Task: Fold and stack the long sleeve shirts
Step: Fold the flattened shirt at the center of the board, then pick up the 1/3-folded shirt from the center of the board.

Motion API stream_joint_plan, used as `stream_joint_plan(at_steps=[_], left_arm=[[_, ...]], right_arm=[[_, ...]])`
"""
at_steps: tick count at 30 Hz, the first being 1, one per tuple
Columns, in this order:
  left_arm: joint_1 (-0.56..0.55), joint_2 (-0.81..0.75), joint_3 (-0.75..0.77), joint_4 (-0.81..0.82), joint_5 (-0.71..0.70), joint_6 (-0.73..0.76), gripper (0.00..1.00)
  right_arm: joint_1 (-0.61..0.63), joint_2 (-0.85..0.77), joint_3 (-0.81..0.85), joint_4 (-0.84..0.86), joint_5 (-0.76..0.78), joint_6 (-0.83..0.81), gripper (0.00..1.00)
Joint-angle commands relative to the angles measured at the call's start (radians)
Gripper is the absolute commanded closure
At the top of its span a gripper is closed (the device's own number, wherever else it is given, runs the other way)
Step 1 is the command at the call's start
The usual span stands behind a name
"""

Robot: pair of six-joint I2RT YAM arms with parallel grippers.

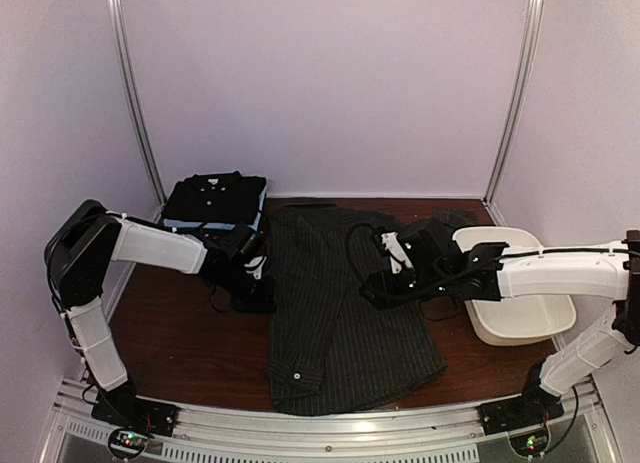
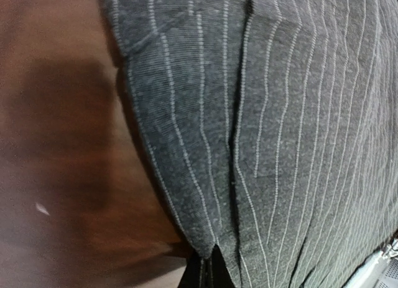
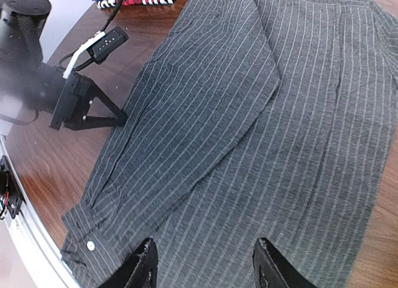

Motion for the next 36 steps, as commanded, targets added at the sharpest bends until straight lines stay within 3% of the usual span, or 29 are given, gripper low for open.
stream_joint_plan(at_steps=[1, 4, 9, 16, 20, 27, 36], left_arm=[[0.106, 0.031, 0.068, -0.099, -0.069, 0.117, 1.00], [0.181, 0.055, 0.114, -0.145, -0.063, 0.172, 1.00], [0.214, 0.082, 0.202, -0.223, -0.097, 0.234, 0.99], [0.218, 0.026, 0.298, -0.297, -0.137, 0.263, 0.68], [0.202, -0.043, 0.330, -0.331, -0.173, 0.265, 0.64], [0.051, -0.076, 0.344, -0.313, -0.143, 0.232, 0.63], [-0.157, 0.064, 0.366, -0.186, -0.071, 0.196, 0.63]], right_arm=[[-0.011, -0.046, -0.020, 0.012, 0.046, 0.019, 0.46], [-0.022, -0.064, -0.032, 0.009, 0.056, 0.025, 0.46], [-0.106, -0.084, -0.026, 0.004, 0.097, 0.018, 0.45], [-0.314, -0.068, 0.034, 0.023, 0.082, -0.037, 0.43], [-0.410, -0.003, 0.091, 0.048, 0.034, -0.062, 0.43], [-0.507, 0.194, 0.199, 0.070, -0.005, -0.088, 0.45], [-0.611, 0.460, 0.481, 0.027, 0.013, -0.127, 0.48]])
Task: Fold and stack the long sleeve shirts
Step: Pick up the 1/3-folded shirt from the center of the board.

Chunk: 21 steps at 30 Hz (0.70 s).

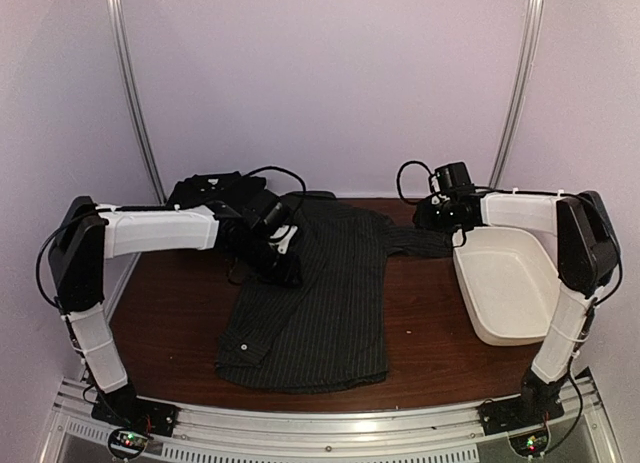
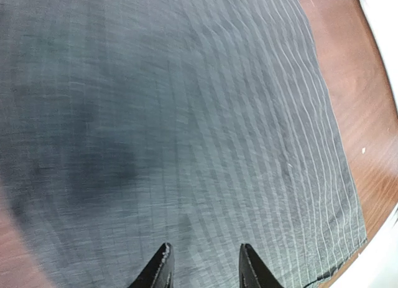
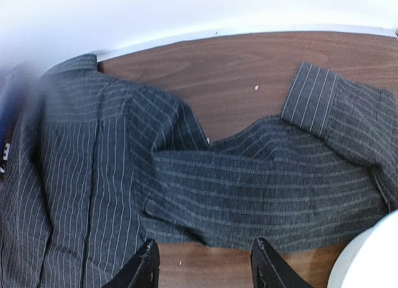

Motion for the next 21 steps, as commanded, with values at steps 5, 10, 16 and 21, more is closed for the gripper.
stream_joint_plan(at_steps=[5, 10, 16, 21], left_arm=[[-0.149, 0.166, 0.099, 0.112, 0.048, -0.007, 0.63], [-0.186, 0.229, 0.089, 0.110, 0.059, -0.002, 0.63], [-0.202, 0.223, 0.010, 0.084, 0.062, -0.009, 0.64], [-0.208, 0.203, -0.056, 0.065, 0.064, -0.009, 0.64]], right_arm=[[-0.040, 0.146, 0.205, -0.028, 0.003, -0.030, 0.48], [-0.064, 0.233, 0.329, -0.083, 0.049, -0.077, 0.47], [-0.118, 0.315, 0.440, -0.121, 0.105, -0.148, 0.42], [-0.154, 0.407, 0.545, -0.169, 0.146, -0.216, 0.34]])
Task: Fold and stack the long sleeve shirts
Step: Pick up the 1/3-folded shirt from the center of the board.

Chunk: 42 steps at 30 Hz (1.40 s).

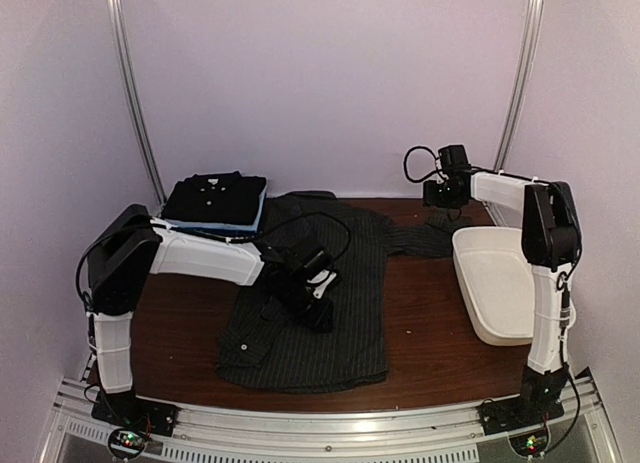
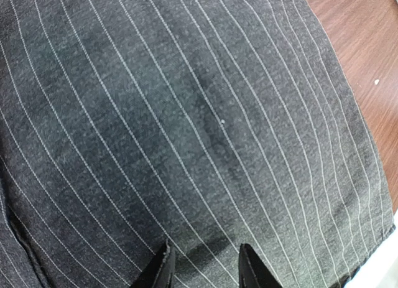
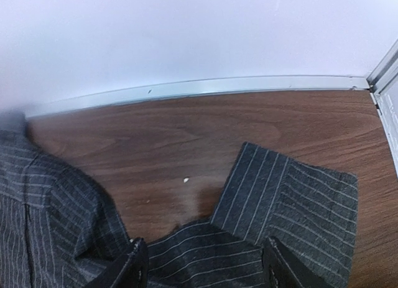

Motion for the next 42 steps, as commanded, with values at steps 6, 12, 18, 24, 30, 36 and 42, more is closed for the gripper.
stream_joint_plan(at_steps=[6, 12, 18, 24, 30, 36, 42], left_arm=[[-0.014, -0.035, -0.095, -0.042, 0.017, -0.008, 0.64], [-0.013, -0.043, -0.101, -0.043, 0.018, -0.013, 0.64], [-0.014, -0.045, -0.086, -0.043, 0.025, -0.017, 0.65], [-0.014, -0.044, -0.076, -0.046, 0.024, -0.020, 0.65], [-0.014, -0.040, -0.054, -0.056, 0.023, -0.021, 0.65], [-0.014, -0.038, -0.035, -0.069, 0.012, -0.018, 0.65], [-0.013, -0.038, -0.016, -0.072, 0.002, -0.020, 0.65]], right_arm=[[-0.038, 0.196, 0.251, -0.144, 0.109, -0.167, 0.24], [-0.044, 0.314, 0.400, -0.234, 0.095, -0.224, 0.16], [-0.051, 0.370, 0.444, -0.256, 0.114, -0.264, 0.18], [-0.061, 0.414, 0.459, -0.283, 0.092, -0.269, 0.28], [-0.075, 0.437, 0.458, -0.300, 0.030, -0.241, 0.47], [-0.083, 0.439, 0.458, -0.299, -0.018, -0.189, 0.73], [-0.083, 0.382, 0.463, -0.271, 0.015, -0.156, 0.94]])
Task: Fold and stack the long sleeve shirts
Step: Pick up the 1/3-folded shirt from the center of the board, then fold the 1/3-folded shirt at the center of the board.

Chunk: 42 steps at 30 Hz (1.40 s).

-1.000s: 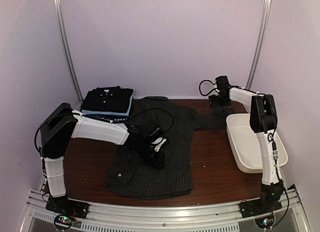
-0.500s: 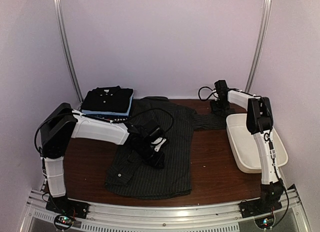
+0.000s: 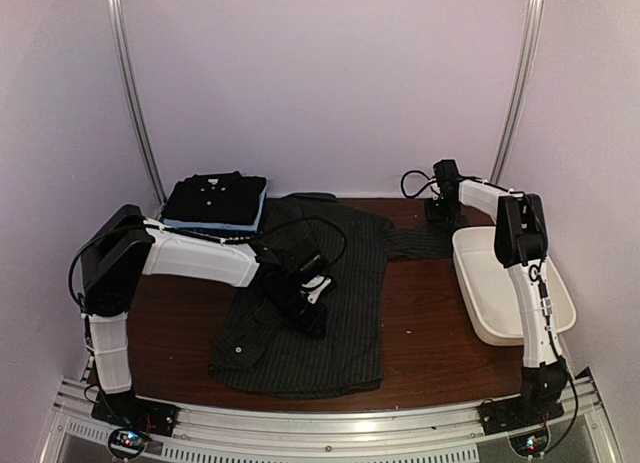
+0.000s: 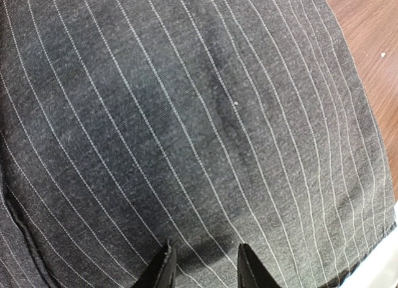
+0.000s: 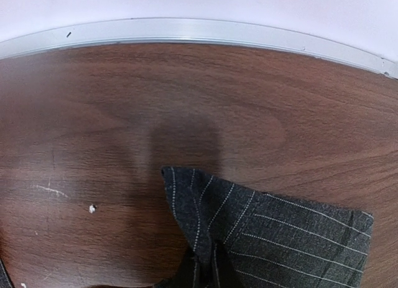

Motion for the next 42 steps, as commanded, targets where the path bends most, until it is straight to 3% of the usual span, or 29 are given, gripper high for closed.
stream_joint_plan(at_steps=[1, 10, 18, 30, 42], left_arm=[[-0.007, 0.008, 0.037, -0.027, -0.011, -0.008, 0.65], [-0.004, -0.018, 0.083, -0.028, -0.046, -0.030, 0.65], [0.035, -0.114, 0.075, 0.014, -0.040, -0.065, 0.64], [0.157, -0.346, -0.035, 0.141, 0.034, -0.127, 0.61], [0.282, -0.496, -0.229, 0.493, 0.216, -0.348, 0.43]], right_arm=[[-0.006, -0.039, 0.010, -0.012, 0.008, 0.041, 0.96], [-0.004, -0.211, -0.018, 0.066, -0.087, 0.110, 1.00], [0.061, -0.436, -0.198, 0.170, -0.186, 0.156, 1.00], [0.313, -0.758, -0.550, 0.385, -0.268, 0.270, 1.00], [0.622, -0.830, -0.820, 0.587, -0.272, 0.287, 1.00]])
